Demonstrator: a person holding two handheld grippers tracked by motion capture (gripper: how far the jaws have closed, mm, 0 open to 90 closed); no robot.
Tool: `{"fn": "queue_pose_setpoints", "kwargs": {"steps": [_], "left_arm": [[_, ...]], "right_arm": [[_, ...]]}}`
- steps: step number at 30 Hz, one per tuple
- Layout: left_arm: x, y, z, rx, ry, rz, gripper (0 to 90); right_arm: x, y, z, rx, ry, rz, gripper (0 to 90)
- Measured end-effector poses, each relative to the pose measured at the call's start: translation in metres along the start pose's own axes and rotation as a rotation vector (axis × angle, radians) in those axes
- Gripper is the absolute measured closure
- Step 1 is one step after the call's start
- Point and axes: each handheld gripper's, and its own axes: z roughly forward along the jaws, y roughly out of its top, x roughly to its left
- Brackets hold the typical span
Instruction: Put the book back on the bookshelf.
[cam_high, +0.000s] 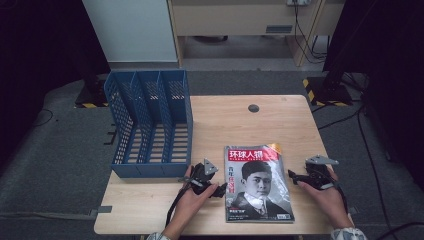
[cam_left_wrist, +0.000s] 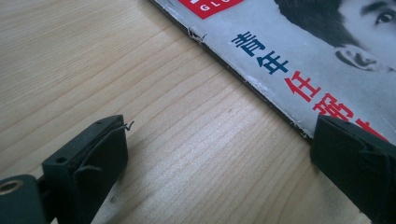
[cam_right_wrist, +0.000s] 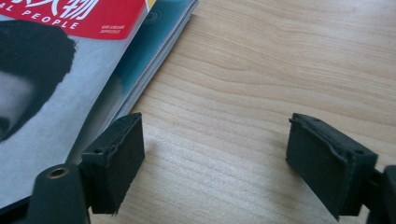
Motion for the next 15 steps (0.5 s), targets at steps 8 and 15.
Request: {"fn": "queue_pose_setpoints", "kwargs": {"steps": [8, 15], "left_arm": [[-0.002, 0.005, -0.007, -0.04, -0.017, -0.022, 7.0], [-0.017, 0.01, -0.011, -0.099, -0.07, 0.013, 7.2]], "right_arm": [[0.005, 0.007, -0.013, -0.058, 0.02, 0.016, 19.0], [0.019, 0.012, -0.013, -0.075, 0.095, -0.005, 14.8]]}}
